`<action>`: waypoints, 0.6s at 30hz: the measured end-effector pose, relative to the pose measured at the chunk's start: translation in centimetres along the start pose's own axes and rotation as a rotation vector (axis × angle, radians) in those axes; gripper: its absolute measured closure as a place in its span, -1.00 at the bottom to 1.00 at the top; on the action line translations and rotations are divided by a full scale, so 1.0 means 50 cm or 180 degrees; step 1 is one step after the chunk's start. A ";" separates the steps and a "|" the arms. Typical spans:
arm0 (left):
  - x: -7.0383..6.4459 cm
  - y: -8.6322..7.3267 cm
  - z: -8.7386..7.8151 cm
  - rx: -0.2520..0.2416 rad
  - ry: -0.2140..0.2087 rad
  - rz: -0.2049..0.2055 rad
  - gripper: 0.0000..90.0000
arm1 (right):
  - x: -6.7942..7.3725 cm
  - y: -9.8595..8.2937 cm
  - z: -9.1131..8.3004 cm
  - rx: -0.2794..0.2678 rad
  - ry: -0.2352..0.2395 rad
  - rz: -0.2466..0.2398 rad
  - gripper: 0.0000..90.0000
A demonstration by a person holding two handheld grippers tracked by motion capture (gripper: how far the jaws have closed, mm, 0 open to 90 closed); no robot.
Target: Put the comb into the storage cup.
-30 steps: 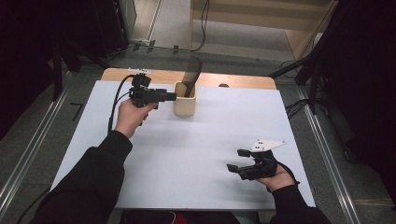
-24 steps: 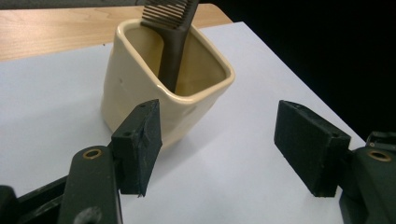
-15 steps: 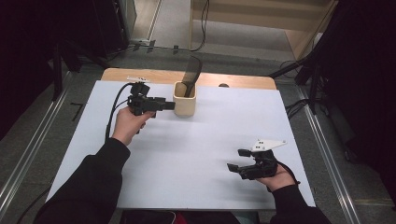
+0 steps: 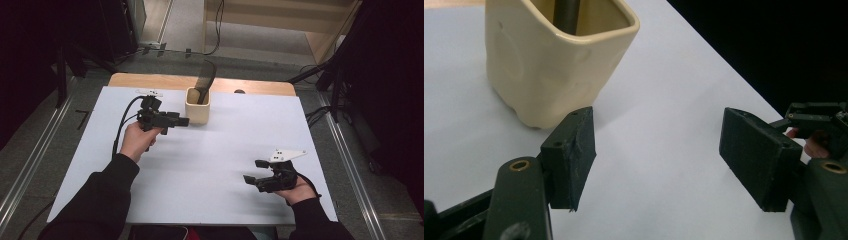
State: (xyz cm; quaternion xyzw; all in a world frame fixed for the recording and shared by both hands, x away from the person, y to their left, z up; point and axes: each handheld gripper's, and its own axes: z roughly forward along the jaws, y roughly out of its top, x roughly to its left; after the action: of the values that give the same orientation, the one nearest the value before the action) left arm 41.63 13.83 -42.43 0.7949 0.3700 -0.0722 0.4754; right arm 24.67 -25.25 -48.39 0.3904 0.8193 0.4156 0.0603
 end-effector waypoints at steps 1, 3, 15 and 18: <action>-0.001 -0.002 0.000 0.0010 0.0005 -0.0001 -0.30 | 0.000 0.000 0.001 0.0000 0.0003 -0.0006 -0.53; -0.003 -0.008 -0.001 0.0018 0.0018 0.0001 -0.30 | 0.000 0.000 0.002 0.0004 0.0010 -0.0009 -0.53; -0.020 -0.044 -0.016 0.0133 0.0071 0.0026 -0.30 | -0.001 0.000 0.004 0.0025 -0.0013 0.0007 -0.53; -0.023 -0.053 -0.018 0.0128 0.0073 0.0019 -0.30 | -0.001 0.001 0.005 0.0030 -0.0013 0.0003 -0.53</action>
State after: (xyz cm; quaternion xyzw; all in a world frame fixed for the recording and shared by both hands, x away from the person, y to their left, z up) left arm 38.85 14.72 -43.28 0.8062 0.3715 -0.0690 0.4553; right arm 24.82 -25.13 -48.54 0.3919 0.8209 0.4110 0.0600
